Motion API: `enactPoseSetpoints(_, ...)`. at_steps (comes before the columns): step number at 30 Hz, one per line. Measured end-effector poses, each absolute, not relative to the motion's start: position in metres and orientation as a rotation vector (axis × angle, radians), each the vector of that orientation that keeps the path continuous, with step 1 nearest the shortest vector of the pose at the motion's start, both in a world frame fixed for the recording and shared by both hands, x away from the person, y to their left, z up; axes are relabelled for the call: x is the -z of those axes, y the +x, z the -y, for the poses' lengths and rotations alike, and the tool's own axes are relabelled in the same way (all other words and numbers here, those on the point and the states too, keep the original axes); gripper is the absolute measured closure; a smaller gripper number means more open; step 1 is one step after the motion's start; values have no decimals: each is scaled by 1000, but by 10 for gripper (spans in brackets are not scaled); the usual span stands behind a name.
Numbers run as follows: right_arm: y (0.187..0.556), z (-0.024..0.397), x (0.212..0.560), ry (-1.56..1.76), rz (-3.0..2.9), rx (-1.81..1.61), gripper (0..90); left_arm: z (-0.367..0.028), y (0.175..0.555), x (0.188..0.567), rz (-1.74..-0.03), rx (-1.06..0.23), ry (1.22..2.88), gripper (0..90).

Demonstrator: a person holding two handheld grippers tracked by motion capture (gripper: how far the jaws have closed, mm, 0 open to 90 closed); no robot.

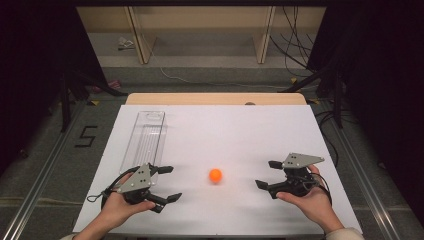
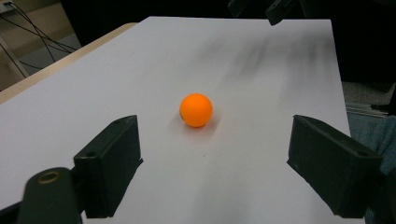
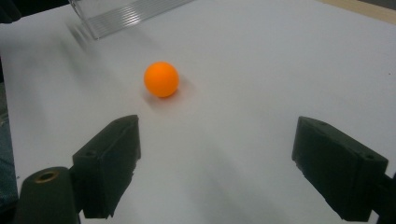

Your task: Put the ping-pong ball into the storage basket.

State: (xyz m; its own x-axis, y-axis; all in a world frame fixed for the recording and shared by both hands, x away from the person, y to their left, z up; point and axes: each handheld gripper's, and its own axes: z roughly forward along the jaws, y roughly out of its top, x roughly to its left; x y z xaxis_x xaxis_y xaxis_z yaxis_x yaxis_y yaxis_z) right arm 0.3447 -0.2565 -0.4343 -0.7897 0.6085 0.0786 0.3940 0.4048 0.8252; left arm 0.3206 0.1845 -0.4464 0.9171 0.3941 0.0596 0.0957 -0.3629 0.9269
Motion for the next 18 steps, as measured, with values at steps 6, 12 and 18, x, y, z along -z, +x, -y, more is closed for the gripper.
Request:
enactPoseSetpoints(6, 345, 257, 434, 878, -2418, -1329, 162, -185, 320, 446, -355, -325, 1932, 166)
enactPoseSetpoints(12, 345, 255, 433, 868, -2412, -1342, 162, -184, 320, 446, -350, -327, 1934, 166)
enactPoseSetpoints(18, 347, 248, 433, 850, -2415, -1351, 162, -184, 320, 446, -343, -327, 1937, 166)
